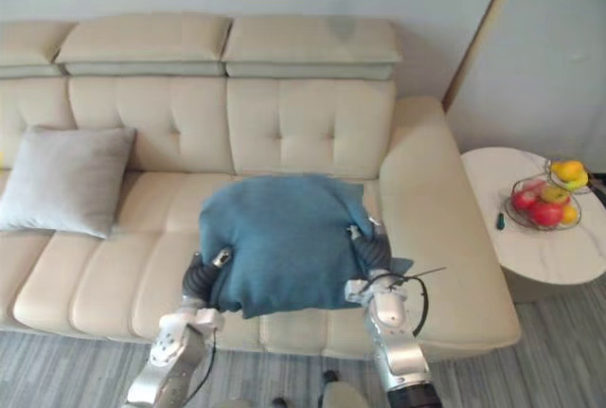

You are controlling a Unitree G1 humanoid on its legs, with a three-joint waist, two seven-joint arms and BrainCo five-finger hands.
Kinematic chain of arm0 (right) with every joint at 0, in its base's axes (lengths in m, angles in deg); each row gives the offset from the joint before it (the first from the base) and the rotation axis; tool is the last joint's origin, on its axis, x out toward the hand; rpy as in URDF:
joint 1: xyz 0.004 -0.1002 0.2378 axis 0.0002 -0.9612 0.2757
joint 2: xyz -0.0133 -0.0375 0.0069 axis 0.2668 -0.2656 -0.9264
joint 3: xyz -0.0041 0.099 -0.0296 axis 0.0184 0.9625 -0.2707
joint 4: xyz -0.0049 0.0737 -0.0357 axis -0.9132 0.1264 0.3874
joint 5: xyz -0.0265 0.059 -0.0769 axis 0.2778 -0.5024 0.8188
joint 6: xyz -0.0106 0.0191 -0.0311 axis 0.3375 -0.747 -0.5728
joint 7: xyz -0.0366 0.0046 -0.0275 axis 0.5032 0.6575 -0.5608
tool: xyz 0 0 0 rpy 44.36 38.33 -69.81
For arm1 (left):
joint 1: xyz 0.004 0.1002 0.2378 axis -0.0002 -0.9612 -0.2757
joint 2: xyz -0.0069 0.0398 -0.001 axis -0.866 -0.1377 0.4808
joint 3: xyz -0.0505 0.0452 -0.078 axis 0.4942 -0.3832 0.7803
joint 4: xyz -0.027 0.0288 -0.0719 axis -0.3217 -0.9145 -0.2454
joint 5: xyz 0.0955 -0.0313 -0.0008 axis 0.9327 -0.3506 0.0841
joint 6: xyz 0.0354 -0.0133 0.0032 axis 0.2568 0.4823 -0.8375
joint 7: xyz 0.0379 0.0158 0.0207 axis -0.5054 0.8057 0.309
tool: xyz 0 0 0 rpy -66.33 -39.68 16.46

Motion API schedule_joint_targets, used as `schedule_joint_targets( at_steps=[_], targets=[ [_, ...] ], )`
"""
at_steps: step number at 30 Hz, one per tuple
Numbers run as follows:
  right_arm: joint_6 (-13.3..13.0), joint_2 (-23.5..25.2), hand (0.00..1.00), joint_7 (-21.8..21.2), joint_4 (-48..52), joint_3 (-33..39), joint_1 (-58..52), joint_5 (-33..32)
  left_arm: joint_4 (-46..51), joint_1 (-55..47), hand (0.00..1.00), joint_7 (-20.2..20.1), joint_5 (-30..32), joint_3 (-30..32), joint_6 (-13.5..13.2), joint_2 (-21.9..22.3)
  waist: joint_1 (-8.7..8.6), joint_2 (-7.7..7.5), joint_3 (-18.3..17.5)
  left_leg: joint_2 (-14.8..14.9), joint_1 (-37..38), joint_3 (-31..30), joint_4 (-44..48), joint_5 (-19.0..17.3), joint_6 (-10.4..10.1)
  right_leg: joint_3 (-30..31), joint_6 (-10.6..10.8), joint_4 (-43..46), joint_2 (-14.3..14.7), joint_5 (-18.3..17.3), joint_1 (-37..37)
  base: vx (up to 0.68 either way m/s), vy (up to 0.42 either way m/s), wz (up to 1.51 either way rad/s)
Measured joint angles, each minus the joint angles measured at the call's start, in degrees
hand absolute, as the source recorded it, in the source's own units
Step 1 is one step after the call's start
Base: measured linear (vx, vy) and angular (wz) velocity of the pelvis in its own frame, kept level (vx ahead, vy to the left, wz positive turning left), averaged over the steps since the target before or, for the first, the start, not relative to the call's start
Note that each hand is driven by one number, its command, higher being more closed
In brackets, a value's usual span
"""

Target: Pick up cushions and gather them together orderly.

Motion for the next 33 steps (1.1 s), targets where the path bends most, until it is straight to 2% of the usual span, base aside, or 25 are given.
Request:
schedule_joint_targets(
  at_steps=[1,2,3,4,5,6,7,8,9,10,11,12,13,15,17,23,27,31,33],
  targets=[
    [0.1,0.0,1.00,0.0,2.4,0.0,-1.5,-0.2,0.5,-0.6,1.00,-0.4,-0.1,0.1,0.1,0.4,0.15,0.35,0.2,1.2,-1.7,0.2,6.9,0.6,-1.0,0.0,0.0,-0.6,0.3,0.0,1.7,0.14,0.002,-0.09],
    [0.3,0.0,1.00,0.0,4.9,0.0,-2.9,-0.3,1.7,-1.7,1.00,-0.5,-0.1,0.1,0.3,0.8,0.50,0.79,0.5,2.4,-3.2,0.3,12.3,1.9,-2.9,0.2,-0.2,-0.7,0.8,-0.3,3.1,0.14,0.069,-0.52],
    [0.3,0.1,1.00,0.0,9.0,-0.1,-4.9,-0.4,4.5,-3.9,1.00,-0.7,-0.1,0.3,0.4,1.2,1.68,0.67,0.7,3.4,-4.7,1.1,18.9,5.1,-6.0,2.4,-1.3,-0.5,0.0,-1.2,4.6,0.12,0.119,-0.82],
    [0.2,0.3,1.00,0.0,11.3,-0.1,-5.1,-0.4,6.4,-4.8,1.00,-0.9,-0.1,0.3,0.2,1.4,2.43,-0.54,1.2,3.5,-6.8,1.6,22.6,6.0,-4.0,4.2,-0.5,-0.8,-1.5,-1.7,5.5,0.14,0.157,-0.80],
    [0.0,0.4,1.00,0.0,11.9,0.1,-5.0,-0.4,6.8,-4.7,1.00,-1.0,-0.1,0.2,0.2,1.4,2.49,-0.41,1.0,4.0,-7.6,1.0,22.4,3.2,-2.0,4.7,-0.5,-0.8,-1.6,-1.6,5.2,0.12,0.178,-0.61],
    [-0.8,1.0,1.00,0.0,12.2,1.0,-4.2,-0.4,6.8,-3.8,1.00,-1.7,0.0,0.1,-0.1,1.3,2.31,-0.34,1.0,5.7,-8.2,-2.4,16.8,-1.2,-1.5,5.9,-0.3,-0.7,-1.6,-1.6,4.7,0.08,0.123,-0.36],
    [-0.8,1.2,1.00,0.0,12.2,1.3,-4.0,-0.4,6.7,-3.5,1.00,-1.8,0.0,0.0,-0.1,1.4,2.27,-0.31,1.0,6.3,-8.0,-3.9,13.2,-1.7,-2.1,6.4,-0.1,-0.5,-1.7,-1.7,4.4,0.10,0.210,-0.54],
    [-0.9,1.3,1.00,0.0,12.1,1.8,-3.7,-0.4,6.6,-2.8,1.00,-1.8,0.1,0.0,-0.1,1.9,2.26,0.28,0.7,7.4,-5.3,-9.0,-1.1,0.2,-3.9,8.1,1.5,0.6,-1.4,-2.5,3.1,0.07,0.228,-0.60],
    [-1.4,1.7,1.00,0.0,10.8,2.1,-3.5,-0.4,5.8,-2.3,1.00,-1.8,0.1,-0.1,-0.2,2.3,2.26,0.67,0.5,7.3,-3.3,-12.1,-7.2,2.3,-7.4,9.7,3.0,1.8,-1.3,-3.4,2.3,0.07,0.228,-0.62],
    [-1.4,2.1,1.00,0.0,9.6,2.1,-3.4,-0.4,5.0,-2.1,1.00,-1.8,0.1,-0.1,-0.2,2.2,2.28,-0.03,0.4,6.7,-2.6,-11.5,-8.0,2.9,-7.0,10.7,3.1,2.1,-1.9,-3.3,2.2,0.10,0.219,-0.55],
    [-1.2,2.6,1.00,0.1,7.0,2.1,-3.4,-0.4,3.8,-2.0,1.00,-1.7,0.1,-0.4,-0.1,1.4,1.97,-1.40,0.0,5.2,-1.4,-9.6,-10.0,3.2,-6.2,11.8,3.4,1.6,-3.6,-3.1,2.0,0.11,0.195,-0.42],
    [-0.9,2.6,1.00,0.1,5.7,2.1,-3.4,-0.3,3.1,-2.0,1.00,-1.7,0.2,-0.7,0.0,0.8,1.54,-2.37,0.0,3.9,-0.9,-8.6,-10.4,3.5,-5.7,12.3,4.5,1.1,-5.1,-3.1,2.0,0.12,0.223,-0.33],
    [-0.7,2.5,1.00,0.1,5.1,2.1,-3.4,-0.3,2.7,-2.0,1.00,-1.7,0.2,-1.0,0.1,0.7,1.40,-2.54,0.0,3.4,-0.8,-8.4,-10.6,3.6,-5.6,12.5,4.8,0.7,-5.6,-3.0,2.1,0.09,0.169,-0.18],
    [-0.3,2.2,1.00,0.1,3.4,2.2,-3.4,-0.3,1.8,-2.0,1.00,-1.7,0.4,-1.4,0.9,0.3,1.12,-2.66,-0.1,1.9,0.2,-7.6,-13.1,4.5,-4.3,13.1,5.6,-0.8,-7.0,-2.4,2.3,0.05,0.109,-0.07],
    [-0.1,2.2,1.00,0.1,2.1,2.1,-3.4,-0.2,1.8,-2.0,1.00,-1.7,0.5,-1.4,1.0,-0.2,1.00,-2.63,-0.1,1.5,0.5,-7.5,-14.1,5.0,-4.0,13.2,5.6,-1.7,-7.5,-2.1,2.5,0.01,0.016,0.00],
    [0.3,1.7,1.00,0.0,-1.4,2.0,-1.6,0.3,1.8,-2.0,1.00,-1.7,0.6,-1.7,1.0,-1.3,1.30,-2.26,-0.5,1.8,1.5,-7.8,-19.3,8.1,-4.7,13.0,5.2,-2.5,-6.6,-1.3,0.9,-0.02,-0.053,-0.01],
    [0.4,-0.2,1.00,0.4,-5.0,1.9,0.6,2.5,1.8,-1.0,1.00,-1.3,1.7,-1.8,1.0,-1.3,1.35,-1.90,-1.1,2.3,-0.5,-9.2,-23.6,11.6,-5.2,11.7,5.0,-4.5,-6.0,0.8,-1.2,-0.06,-0.084,0.11],
    [0.6,-0.4,1.00,2.1,-8.3,1.6,6.8,3.3,1.8,3.6,1.00,1.1,1.7,-1.2,1.0,-1.3,1.71,-1.76,-0.7,2.4,-4.8,-10.2,-26.3,15.0,-5.2,10.9,5.0,-5.5,-5.8,3.1,-5.7,-0.10,-0.044,0.16],
    [0.6,-0.5,1.00,5.5,-11.4,1.5,14.9,4.9,1.0,11.8,1.00,4.8,1.8,-0.2,1.0,-1.3,2.14,-1.43,1.8,2.4,-8.5,-11.3,-27.5,17.6,-5.1,9.8,5.3,-5.5,-5.7,4.7,-9.4,-0.16,-0.023,0.22]
  ],
)
